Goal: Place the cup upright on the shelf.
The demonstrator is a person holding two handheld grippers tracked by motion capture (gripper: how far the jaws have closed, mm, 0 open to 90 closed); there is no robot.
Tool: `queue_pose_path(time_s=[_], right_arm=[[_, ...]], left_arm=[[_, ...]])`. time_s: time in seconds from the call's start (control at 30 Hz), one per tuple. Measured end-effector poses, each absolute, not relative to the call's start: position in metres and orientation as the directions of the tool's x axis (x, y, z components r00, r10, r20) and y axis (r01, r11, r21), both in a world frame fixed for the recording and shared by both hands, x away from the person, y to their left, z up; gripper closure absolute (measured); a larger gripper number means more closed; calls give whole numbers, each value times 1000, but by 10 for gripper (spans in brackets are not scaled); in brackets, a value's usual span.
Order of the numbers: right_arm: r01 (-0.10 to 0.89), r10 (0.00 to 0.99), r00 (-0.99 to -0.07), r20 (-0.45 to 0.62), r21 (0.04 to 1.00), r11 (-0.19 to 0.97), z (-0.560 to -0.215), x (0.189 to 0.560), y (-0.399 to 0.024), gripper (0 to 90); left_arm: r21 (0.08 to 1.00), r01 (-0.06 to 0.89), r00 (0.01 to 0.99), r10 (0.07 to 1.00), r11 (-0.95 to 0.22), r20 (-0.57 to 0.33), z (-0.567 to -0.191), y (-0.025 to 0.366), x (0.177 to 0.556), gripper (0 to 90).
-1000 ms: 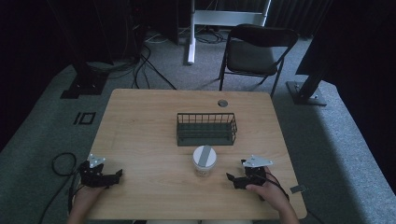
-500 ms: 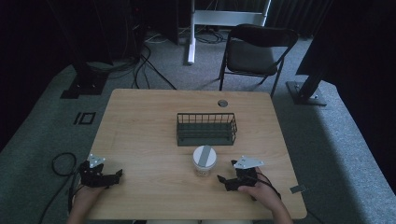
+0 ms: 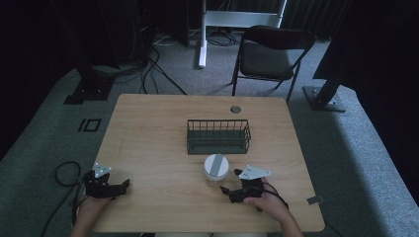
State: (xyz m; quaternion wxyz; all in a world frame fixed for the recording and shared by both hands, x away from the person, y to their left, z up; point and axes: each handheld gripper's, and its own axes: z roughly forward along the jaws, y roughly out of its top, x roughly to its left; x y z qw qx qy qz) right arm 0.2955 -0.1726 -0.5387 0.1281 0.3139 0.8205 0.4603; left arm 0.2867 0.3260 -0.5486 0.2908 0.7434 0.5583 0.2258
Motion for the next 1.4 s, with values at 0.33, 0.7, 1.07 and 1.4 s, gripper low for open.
queue_pose_path(time_s=[0.33, 0.7, 1.07, 1.4], right_arm=[[379, 612, -786, 90, 852, 361, -538, 298, -160, 132], [361, 611, -786, 95, 873, 328, -538, 302, -152, 132], [343, 615, -780, 119, 903, 260, -539, 305, -148, 131], [341, 619, -774, 135, 912, 228, -540, 307, -144, 127]], left_arm=[[685, 699, 274, 962, -207, 11, -549, 326, 287, 1], [686, 698, 273, 962, -205, 9, -549, 326, 287, 1], [685, 699, 273, 962, -206, 10, -549, 326, 287, 1], [685, 699, 273, 962, -206, 10, -549, 326, 287, 1]])
